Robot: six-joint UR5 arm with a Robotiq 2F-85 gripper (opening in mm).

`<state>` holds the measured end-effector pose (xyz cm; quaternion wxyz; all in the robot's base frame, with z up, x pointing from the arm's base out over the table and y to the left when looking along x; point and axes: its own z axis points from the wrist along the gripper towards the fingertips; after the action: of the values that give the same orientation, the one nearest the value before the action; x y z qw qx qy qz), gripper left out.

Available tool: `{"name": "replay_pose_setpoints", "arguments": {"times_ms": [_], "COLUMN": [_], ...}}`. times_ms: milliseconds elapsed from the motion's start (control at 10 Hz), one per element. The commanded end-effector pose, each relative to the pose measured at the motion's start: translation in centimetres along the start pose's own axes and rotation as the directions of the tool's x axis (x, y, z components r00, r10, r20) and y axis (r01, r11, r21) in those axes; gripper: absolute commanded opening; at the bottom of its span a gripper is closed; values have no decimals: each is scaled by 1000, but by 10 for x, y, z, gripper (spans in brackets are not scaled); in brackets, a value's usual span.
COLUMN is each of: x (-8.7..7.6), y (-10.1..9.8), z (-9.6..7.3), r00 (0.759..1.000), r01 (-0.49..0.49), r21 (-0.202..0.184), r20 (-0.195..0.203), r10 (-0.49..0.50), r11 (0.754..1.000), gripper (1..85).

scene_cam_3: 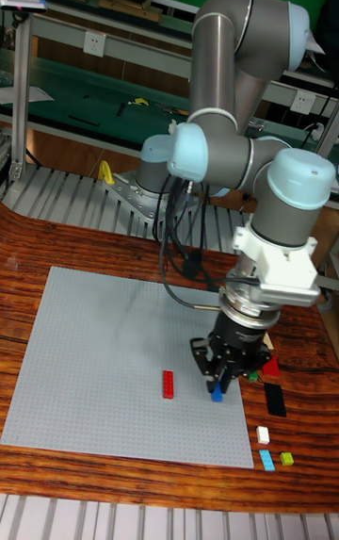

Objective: Build with small Lego blocks

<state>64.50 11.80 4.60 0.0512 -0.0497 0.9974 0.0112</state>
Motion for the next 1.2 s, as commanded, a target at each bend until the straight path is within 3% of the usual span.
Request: {"name": "replay_pose_setpoints", "arguments": {"times_ms": [0, 200, 500, 700, 1100], "x": [16, 13, 7, 17, 24], "y": [-35, -31, -41, -58, -57], "z": [-10, -10, -10, -10, -11], "r00": [1000, 1000, 998, 999, 997], "r01": [15, -1, -55, -51, -70], "r21": [-33, -47, -14, -3, -9], "r20": [-11, -3, 21, -2, -20], "r10": [-16, 1, 55, 51, 69], "r11": [999, 999, 998, 999, 998], "gripper": [13, 13, 13, 13, 13]}}
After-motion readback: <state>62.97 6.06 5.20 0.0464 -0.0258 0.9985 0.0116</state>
